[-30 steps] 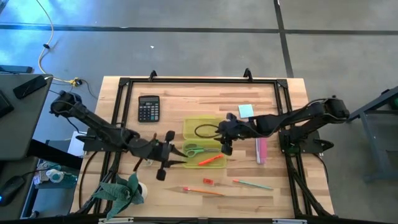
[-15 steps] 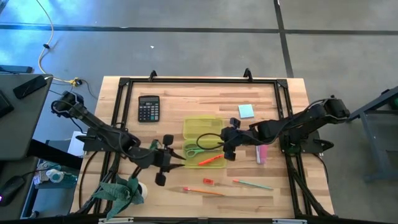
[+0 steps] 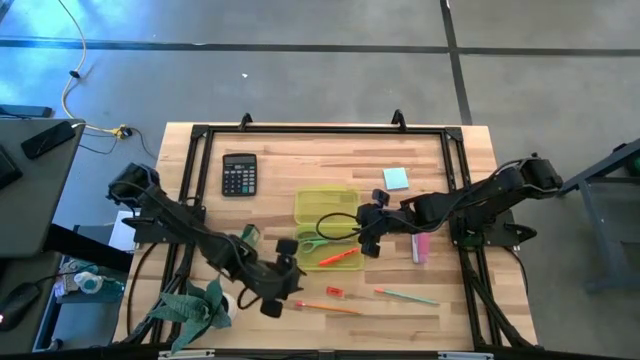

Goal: Pack school essentials
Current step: Put the orange pencil into the yellow supply box

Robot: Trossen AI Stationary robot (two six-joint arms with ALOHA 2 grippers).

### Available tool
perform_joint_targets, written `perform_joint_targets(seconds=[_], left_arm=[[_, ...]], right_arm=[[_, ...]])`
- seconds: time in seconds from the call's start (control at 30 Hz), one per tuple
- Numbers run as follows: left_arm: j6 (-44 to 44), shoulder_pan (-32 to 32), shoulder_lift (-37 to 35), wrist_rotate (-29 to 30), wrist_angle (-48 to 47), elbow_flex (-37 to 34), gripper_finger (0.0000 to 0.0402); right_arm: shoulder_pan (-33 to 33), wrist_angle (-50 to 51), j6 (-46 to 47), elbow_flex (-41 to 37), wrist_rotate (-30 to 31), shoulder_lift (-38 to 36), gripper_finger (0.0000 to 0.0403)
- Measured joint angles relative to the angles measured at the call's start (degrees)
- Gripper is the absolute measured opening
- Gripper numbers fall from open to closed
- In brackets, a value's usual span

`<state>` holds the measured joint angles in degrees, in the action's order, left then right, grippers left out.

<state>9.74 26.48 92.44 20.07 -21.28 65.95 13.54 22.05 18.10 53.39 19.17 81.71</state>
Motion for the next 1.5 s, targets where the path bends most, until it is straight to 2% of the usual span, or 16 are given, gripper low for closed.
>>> perform_joint_targets(seconds=[0.27,0.53,1.03,1.5], left_arm=[[5.18,0.31,7.83,-3.15,-12.29,8.22,0.0157],[6.24,1.02,14.63,-8.15,-10.65,8.31,0.0157],[9.20,0.94,22.03,-15.00,-3.98,8.44,0.0157],[10.62,-0.66,23.15,-16.02,-4.05,8.07,0.0157]], right_arm=[[0.02,1.38,3.00,0.00,0.00,0.00,0.0145],[1.85,4.30,7.15,0.00,4.57,0.28,0.0145],[2.36,3.91,7.03,0.00,5.41,0.81,0.0145],[2.36,4.34,6.96,0.00,5.39,0.83,0.0145]])
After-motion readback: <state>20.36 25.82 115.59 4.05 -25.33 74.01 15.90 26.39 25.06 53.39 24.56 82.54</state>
